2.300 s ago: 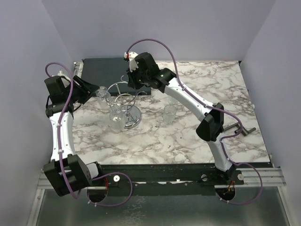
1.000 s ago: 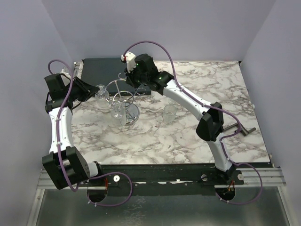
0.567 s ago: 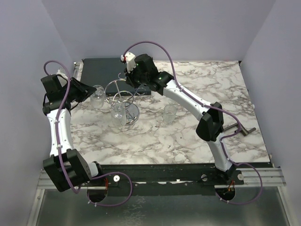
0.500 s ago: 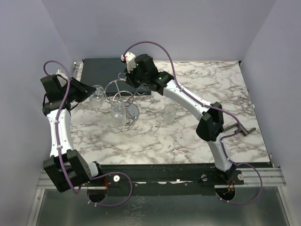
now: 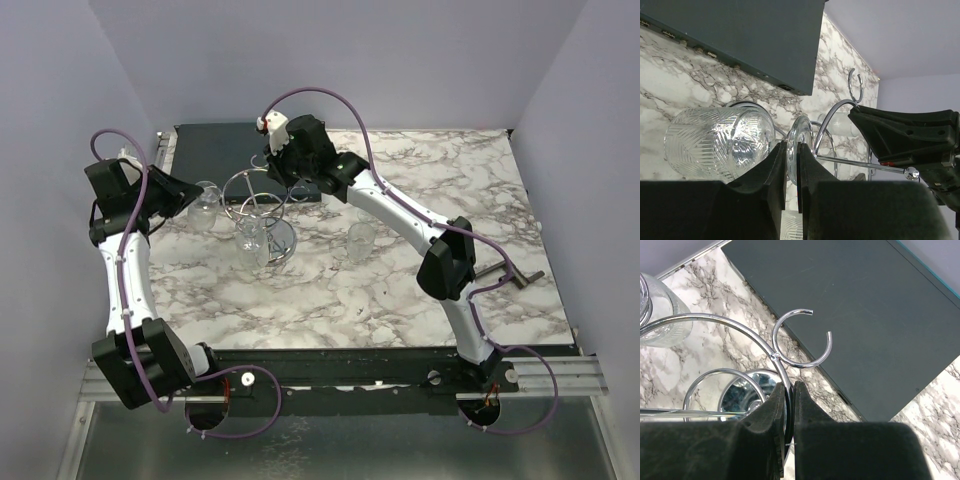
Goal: Take the wine glass off the wine glass rack
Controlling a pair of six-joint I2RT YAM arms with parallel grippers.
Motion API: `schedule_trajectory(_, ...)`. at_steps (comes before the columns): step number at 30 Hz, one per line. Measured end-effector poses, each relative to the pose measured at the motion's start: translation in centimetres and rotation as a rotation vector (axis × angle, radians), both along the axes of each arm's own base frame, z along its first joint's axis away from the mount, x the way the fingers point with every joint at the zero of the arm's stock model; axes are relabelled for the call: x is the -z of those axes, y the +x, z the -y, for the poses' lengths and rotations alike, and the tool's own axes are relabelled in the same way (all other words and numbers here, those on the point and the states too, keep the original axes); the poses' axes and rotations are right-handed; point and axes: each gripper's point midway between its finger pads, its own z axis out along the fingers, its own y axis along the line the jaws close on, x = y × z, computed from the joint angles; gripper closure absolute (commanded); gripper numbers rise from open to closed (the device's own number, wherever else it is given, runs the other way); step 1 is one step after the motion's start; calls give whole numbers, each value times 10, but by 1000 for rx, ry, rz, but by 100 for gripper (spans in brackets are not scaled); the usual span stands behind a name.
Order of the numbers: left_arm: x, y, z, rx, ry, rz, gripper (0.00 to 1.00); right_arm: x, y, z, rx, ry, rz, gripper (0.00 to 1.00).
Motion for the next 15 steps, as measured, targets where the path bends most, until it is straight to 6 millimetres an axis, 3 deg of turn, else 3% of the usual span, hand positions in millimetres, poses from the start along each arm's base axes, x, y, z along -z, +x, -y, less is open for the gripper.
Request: schedule_trajectory(15, -13, -3, -8, -43, 4, -5, 100, 0, 0, 0, 6, 5, -4, 99)
